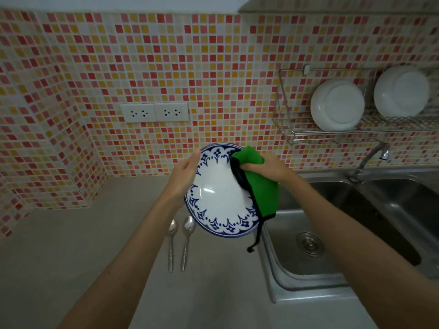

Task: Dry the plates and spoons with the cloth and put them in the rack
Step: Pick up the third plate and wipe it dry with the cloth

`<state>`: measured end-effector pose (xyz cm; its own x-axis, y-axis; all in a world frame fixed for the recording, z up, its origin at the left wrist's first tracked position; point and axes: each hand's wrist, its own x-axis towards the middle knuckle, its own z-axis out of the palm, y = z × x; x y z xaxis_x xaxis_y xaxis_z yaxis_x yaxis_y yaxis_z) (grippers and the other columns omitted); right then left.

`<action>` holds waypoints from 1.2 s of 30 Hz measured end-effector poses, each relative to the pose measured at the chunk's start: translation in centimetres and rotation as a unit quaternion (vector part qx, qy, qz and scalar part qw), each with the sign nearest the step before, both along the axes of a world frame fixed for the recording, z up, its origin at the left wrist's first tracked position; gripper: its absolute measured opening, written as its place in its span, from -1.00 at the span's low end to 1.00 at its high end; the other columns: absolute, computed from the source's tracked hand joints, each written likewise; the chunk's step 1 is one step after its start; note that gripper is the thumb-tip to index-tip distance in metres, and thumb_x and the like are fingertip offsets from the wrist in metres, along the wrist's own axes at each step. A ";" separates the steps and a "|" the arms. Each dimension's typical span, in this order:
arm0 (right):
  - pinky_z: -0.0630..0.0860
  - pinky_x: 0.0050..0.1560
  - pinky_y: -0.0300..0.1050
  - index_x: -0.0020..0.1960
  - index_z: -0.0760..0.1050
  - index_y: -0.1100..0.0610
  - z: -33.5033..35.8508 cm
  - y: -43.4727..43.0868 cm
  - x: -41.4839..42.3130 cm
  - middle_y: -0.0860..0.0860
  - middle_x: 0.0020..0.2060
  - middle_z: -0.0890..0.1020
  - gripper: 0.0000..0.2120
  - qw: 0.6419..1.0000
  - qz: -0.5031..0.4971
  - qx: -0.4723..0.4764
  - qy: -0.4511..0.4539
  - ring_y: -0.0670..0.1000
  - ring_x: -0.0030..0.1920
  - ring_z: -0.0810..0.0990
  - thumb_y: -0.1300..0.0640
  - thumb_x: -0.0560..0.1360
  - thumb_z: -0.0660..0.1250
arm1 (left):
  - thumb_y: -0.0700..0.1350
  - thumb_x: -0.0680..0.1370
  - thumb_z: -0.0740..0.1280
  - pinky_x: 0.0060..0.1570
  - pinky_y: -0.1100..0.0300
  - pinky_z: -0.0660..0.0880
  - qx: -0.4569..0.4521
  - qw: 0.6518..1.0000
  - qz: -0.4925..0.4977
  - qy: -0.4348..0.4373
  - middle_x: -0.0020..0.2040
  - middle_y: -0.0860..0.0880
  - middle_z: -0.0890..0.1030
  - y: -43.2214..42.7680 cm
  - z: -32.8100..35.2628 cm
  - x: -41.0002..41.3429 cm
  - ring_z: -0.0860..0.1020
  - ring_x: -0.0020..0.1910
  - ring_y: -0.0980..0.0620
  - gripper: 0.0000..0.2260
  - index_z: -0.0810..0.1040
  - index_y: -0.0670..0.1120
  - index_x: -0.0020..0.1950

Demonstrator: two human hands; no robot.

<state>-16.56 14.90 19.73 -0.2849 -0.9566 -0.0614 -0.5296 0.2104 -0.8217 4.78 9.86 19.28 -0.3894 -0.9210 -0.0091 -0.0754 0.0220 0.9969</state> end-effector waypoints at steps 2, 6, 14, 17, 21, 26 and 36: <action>0.51 -0.26 -0.23 -0.03 0.51 0.14 -2.0 1.1 0.0 0.12 -0.09 0.63 -0.82 0.989 -0.075 -0.018 -0.123 -0.01 -0.22 0.58 0.08 0.44 0.41 | 0.25 0.55 0.12 -0.02 0.05 0.57 -0.024 1.000 0.011 0.012 -0.06 -0.08 0.65 -0.1 0.3 -0.4 0.62 -0.10 -0.05 -0.56 0.59 -0.05 0.05; 0.53 -0.27 -0.16 0.03 0.51 0.21 -6.0 3.3 1.7 0.12 -0.13 0.62 -0.77 0.911 -0.203 -0.014 -0.359 0.02 -0.22 0.59 0.13 0.44 0.41 | 0.46 0.37 0.16 -0.09 -0.03 0.52 -0.095 0.995 0.027 0.023 -0.17 -0.10 0.47 -0.5 -0.5 -1.8 0.44 -0.21 -0.07 -0.46 0.43 -0.03 -0.14; 0.57 -0.07 0.02 -0.10 0.52 0.16 -5.5 2.7 -0.3 0.14 -0.18 0.60 -0.93 0.865 -0.262 -0.092 -0.419 0.10 -0.19 0.59 0.27 0.43 0.37 | 0.20 0.58 0.10 0.22 -0.07 0.50 -0.016 0.992 0.079 0.100 0.16 -0.03 0.61 0.6 -1.6 -5.1 0.58 0.14 -0.04 -0.55 0.52 -0.07 0.25; 0.56 -0.08 -0.02 -0.05 0.53 0.16 -4.5 2.2 -2.2 0.11 -0.17 0.60 -0.89 0.885 -0.288 -0.153 -0.333 0.12 -0.12 0.58 0.27 0.43 0.36 | 0.47 0.38 0.13 0.27 -0.14 0.44 0.099 0.992 0.031 0.077 0.27 -0.03 0.56 0.1 -2.1 -5.9 0.53 0.23 -0.07 -0.27 0.43 0.02 0.35; 0.47 -0.16 -0.14 0.17 0.51 0.16 -3.8 2.6 -3.6 0.04 -0.17 0.59 -0.70 0.914 -0.294 -0.272 -0.066 0.02 -0.18 0.54 0.24 0.44 0.38 | 0.45 0.45 -0.05 0.35 -0.12 0.32 0.369 0.903 -0.011 0.221 0.46 -0.27 0.29 -0.4 -2.0 -7.2 0.32 0.41 -0.28 -0.11 0.15 -0.23 0.50; 0.36 -0.38 -0.36 0.04 0.57 0.19 -5.0 4.2 -4.9 0.00 -0.32 0.62 -0.73 0.878 -0.173 -0.374 0.242 -0.02 -0.38 0.52 0.22 0.34 0.46 | 0.11 0.64 0.00 0.46 -0.13 0.16 0.456 0.827 0.041 0.326 0.39 -0.32 0.33 -1.2 -0.3 -9.7 0.29 0.43 -0.23 -0.46 0.15 -0.24 0.47; 0.35 0.35 0.14 0.34 0.29 0.15 -7.9 5.5 -8.7 0.15 0.30 0.44 -0.43 0.889 0.042 -0.422 0.173 0.10 0.36 0.38 0.05 0.40 0.38 | -0.18 0.64 0.05 0.07 -0.06 0.49 0.317 0.865 0.111 0.372 -0.05 -0.22 0.55 1.2 -0.5 -13.6 0.55 0.07 -0.17 -0.69 0.36 -0.27 0.34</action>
<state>-25.30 20.36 11.78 -0.0729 -0.6386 0.7660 -0.7660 -0.4560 -0.4531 -8.82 11.08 18.79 -0.3186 -0.8754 -0.3634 0.6610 -0.4800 0.5767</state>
